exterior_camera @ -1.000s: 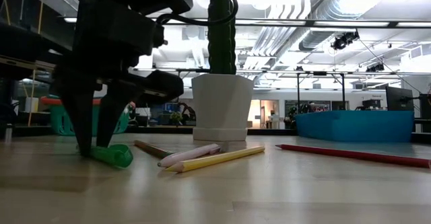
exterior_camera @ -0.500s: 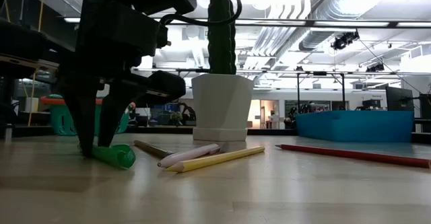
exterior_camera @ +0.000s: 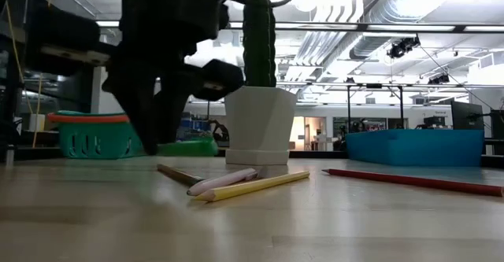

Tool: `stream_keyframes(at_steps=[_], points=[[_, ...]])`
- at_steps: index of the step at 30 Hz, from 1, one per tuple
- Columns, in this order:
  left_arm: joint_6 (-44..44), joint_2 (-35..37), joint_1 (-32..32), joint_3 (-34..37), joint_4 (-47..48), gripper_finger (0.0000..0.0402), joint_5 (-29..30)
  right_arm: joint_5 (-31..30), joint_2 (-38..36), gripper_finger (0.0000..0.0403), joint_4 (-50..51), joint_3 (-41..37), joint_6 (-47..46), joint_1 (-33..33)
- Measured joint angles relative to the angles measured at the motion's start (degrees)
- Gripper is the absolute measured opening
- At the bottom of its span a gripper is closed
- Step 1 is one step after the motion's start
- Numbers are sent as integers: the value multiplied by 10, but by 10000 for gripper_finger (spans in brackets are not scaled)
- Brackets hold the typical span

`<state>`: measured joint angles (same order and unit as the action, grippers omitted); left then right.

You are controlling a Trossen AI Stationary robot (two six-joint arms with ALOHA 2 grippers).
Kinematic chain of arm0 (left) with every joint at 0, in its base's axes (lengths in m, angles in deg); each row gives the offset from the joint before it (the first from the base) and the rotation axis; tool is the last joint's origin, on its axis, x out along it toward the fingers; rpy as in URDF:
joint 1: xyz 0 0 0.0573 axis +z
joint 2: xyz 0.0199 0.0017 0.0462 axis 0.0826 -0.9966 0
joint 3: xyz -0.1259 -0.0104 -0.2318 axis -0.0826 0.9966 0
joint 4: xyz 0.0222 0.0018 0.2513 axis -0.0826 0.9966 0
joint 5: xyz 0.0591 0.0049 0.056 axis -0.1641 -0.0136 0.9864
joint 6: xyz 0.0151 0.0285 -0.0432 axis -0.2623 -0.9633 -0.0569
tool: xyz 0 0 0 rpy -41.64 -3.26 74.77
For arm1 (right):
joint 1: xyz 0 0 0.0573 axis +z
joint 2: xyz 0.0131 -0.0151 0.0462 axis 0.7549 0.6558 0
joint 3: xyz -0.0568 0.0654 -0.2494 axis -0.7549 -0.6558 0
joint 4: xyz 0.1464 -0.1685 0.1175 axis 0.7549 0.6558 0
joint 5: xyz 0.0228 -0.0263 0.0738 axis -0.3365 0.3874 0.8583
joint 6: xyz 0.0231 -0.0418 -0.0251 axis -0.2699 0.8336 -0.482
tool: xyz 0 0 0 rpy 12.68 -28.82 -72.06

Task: Sort pens & pencils
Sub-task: Put the green pen into the blue bin

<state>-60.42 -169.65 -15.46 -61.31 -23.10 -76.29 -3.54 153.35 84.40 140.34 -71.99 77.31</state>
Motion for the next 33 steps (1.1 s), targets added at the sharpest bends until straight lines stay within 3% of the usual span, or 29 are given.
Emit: stream_keyframes(at_steps=[15, 22, 33], points=[[-8, 44, 9, -60, 21, 37, 17, -35, -9, 78, -11, 0, 41, 3], [8, 109, 50, -81, 16, 37, 29, -118, -65, 78, -43, 0, 59, 26], [42, 183, 98, -155, -43, 37, 33, -233, -135, 78, -246, 0, 280, 85]])
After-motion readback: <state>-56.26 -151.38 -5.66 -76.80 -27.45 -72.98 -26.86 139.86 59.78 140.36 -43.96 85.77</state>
